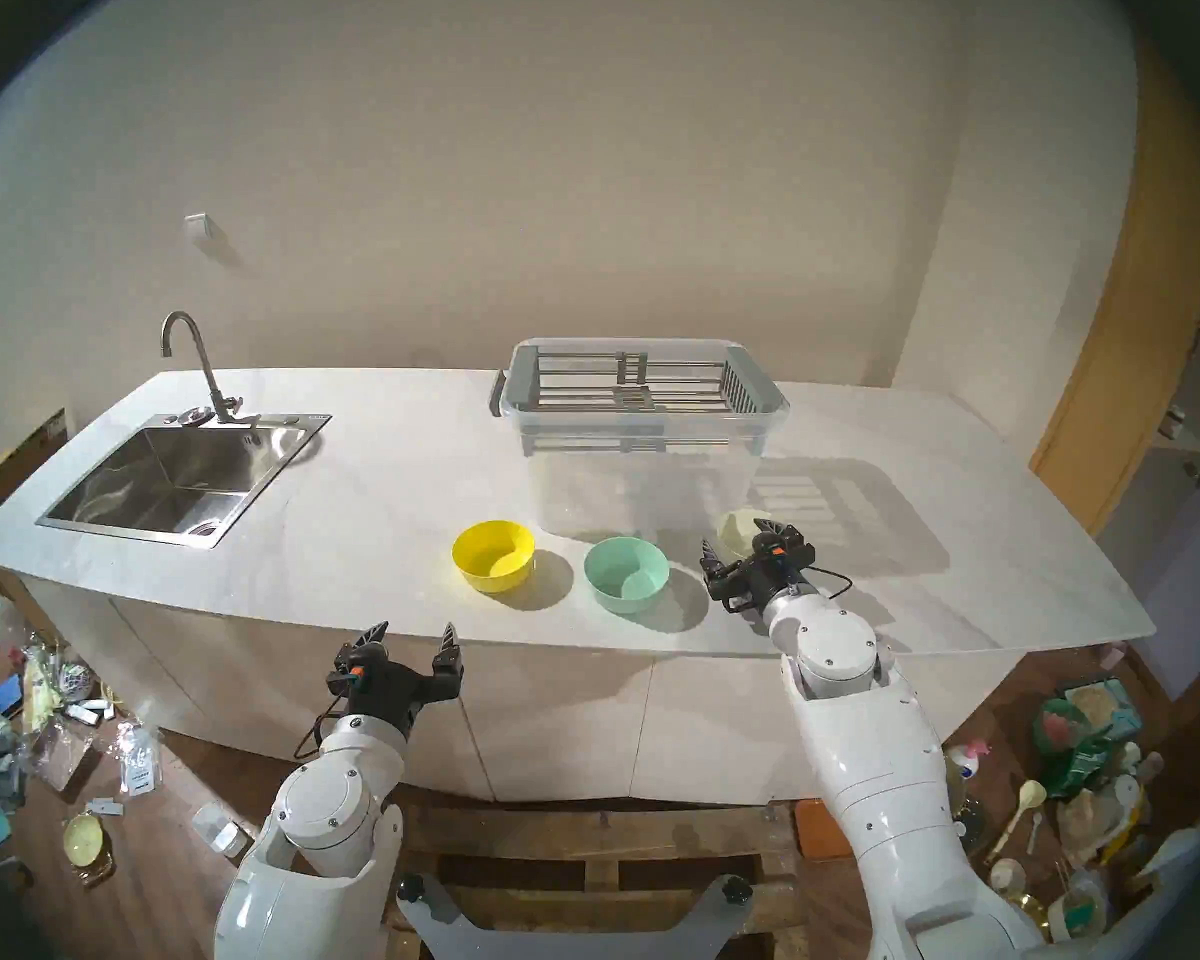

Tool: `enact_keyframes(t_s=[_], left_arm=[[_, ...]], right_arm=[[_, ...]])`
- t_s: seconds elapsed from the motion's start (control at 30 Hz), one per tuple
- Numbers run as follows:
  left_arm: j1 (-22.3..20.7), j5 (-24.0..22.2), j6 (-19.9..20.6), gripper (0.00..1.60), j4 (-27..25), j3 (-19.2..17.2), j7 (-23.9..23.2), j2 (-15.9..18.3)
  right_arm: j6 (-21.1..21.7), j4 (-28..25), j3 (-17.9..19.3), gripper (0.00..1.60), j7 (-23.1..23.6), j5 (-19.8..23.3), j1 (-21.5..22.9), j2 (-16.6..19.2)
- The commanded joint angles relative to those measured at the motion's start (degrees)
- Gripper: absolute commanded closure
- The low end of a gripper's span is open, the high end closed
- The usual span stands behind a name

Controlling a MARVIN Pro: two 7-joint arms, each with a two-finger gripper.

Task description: Place the plate or bowl neatly into the plate slot of the drying rack

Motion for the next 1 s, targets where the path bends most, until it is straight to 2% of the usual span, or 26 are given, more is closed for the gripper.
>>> enact_keyframes(t_s=[0.0, 0.27, 0.43, 0.47, 0.53, 0.57, 0.6, 0.7, 0.83, 0.97], left_arm=[[-0.28, -0.08, -0.36, 0.00, -1.51, 0.15, -0.22, 0.01], [-0.33, -0.06, -0.38, 0.00, -1.43, 0.16, -0.18, 0.00], [-0.33, -0.07, -0.38, 0.00, -1.43, 0.16, -0.18, 0.01], [-0.33, -0.07, -0.38, 0.00, -1.43, 0.16, -0.18, 0.01], [-0.33, -0.07, -0.38, 0.00, -1.43, 0.16, -0.18, 0.01], [-0.33, -0.07, -0.38, 0.00, -1.44, 0.16, -0.18, 0.01], [-0.33, -0.07, -0.38, 0.00, -1.44, 0.16, -0.18, 0.01], [-0.31, -0.08, -0.37, 0.00, -1.46, 0.16, -0.18, 0.02], [-0.28, -0.09, -0.36, 0.00, -1.52, 0.16, -0.20, 0.03], [-0.25, -0.10, -0.34, 0.00, -1.57, 0.16, -0.22, 0.04]], right_arm=[[2.55, -3.38, 0.29, 0.00, 3.27, -0.04, 2.67, 3.32], [8.41, -8.04, 0.29, 0.00, 9.51, 0.67, 4.62, 7.84], [19.16, -12.61, 0.60, 0.00, 16.06, 1.30, 6.33, 11.50], [19.16, -12.61, 0.60, 0.00, 16.06, 1.30, 6.33, 11.50], [22.53, -13.63, 0.75, 0.00, 17.89, 1.33, 7.14, 12.68], [25.85, -14.41, 0.70, 0.00, 19.91, 1.23, 8.19, 14.17], [25.85, -14.41, 0.70, 0.00, 19.91, 1.23, 8.19, 14.17], [30.59, -15.54, 0.35, 0.00, 22.89, 1.07, 9.91, 16.92], [33.63, -16.53, -0.07, 0.00, 25.16, 1.69, 11.17, 19.15], [34.08, -16.91, -0.52, 0.00, 26.90, 2.25, 11.90, 20.38]])
